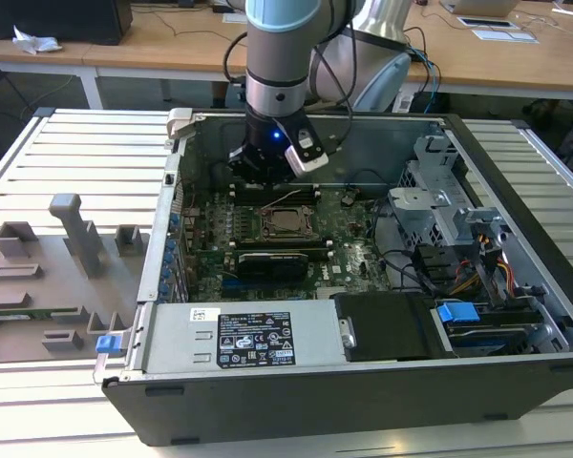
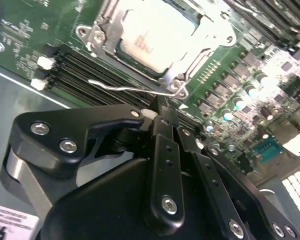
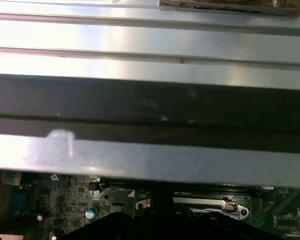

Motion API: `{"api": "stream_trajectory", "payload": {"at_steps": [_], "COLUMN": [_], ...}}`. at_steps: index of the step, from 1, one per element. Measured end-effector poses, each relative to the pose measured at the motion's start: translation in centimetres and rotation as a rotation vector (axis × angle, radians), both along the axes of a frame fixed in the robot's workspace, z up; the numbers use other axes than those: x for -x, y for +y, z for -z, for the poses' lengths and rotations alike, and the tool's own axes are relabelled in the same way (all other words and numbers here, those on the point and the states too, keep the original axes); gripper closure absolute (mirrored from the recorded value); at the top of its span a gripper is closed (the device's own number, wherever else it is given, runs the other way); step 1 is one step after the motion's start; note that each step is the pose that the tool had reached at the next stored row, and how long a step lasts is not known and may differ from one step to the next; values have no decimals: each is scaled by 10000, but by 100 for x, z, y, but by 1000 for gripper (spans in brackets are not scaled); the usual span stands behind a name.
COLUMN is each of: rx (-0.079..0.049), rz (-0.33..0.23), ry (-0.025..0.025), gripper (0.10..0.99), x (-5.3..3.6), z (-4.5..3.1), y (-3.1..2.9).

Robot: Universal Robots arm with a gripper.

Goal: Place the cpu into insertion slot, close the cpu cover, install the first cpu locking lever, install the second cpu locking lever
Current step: 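Install the first cpu locking lever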

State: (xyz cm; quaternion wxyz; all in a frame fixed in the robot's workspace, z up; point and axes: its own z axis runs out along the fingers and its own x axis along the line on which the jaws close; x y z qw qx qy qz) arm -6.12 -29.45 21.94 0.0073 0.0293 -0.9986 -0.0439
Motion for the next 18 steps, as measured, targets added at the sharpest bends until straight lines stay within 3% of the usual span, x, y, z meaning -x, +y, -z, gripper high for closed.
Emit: {"api": "stream_trajectory", "payload": {"at_steps": [18], "rx": [0], "rz": [-4], "ry": [0], "gripper": [980], "x": [-290], "z": [57], "y": [18]}}
